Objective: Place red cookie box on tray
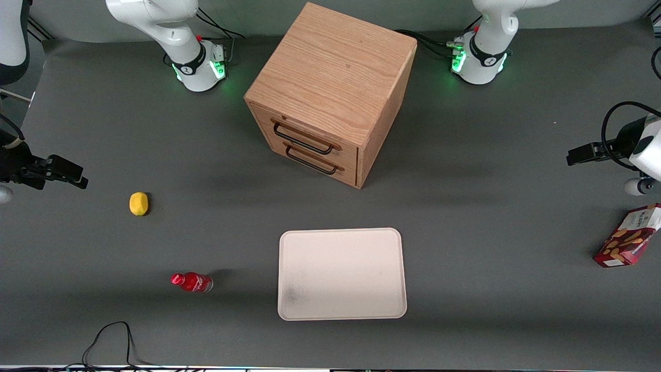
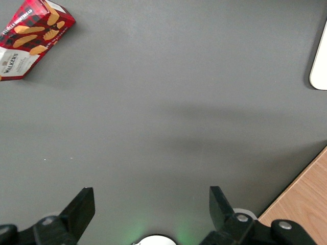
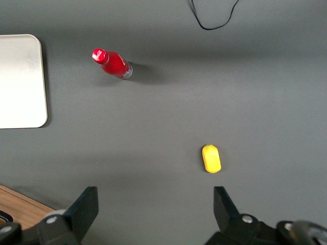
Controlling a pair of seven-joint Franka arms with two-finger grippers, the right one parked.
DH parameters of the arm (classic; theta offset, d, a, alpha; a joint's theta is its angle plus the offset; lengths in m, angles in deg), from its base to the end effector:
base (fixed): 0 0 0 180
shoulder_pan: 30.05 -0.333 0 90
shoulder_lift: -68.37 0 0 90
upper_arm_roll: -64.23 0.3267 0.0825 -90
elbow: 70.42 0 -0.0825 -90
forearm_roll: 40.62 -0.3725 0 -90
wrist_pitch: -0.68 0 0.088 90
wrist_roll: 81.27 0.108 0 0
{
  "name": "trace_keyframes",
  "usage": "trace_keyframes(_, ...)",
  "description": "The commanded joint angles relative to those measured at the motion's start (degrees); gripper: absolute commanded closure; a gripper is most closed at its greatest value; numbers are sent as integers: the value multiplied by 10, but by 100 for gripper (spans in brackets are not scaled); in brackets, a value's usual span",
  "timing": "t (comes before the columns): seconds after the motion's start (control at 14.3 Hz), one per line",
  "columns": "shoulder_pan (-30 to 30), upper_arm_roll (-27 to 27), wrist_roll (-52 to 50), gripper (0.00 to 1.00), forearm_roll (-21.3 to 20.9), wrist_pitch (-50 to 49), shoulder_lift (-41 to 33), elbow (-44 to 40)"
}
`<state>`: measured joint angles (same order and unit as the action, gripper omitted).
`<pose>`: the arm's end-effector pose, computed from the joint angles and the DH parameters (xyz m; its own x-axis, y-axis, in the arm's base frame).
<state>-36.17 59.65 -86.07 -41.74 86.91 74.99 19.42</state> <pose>0.5660 0.0199 0.5664 0.9782 0.1102 -0.1758 0.1074 -0.9939 -0.0250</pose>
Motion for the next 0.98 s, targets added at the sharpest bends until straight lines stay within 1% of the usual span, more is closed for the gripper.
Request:
trace_keyframes(0.0,12,8,-13,0,-10,-11,6,-16)
trace_keyframes(0.63,10,7,-8,0,-13,-16,10,-15)
trace_keyframes(0.91,11,5,-8,0,-18,-32,22,-37)
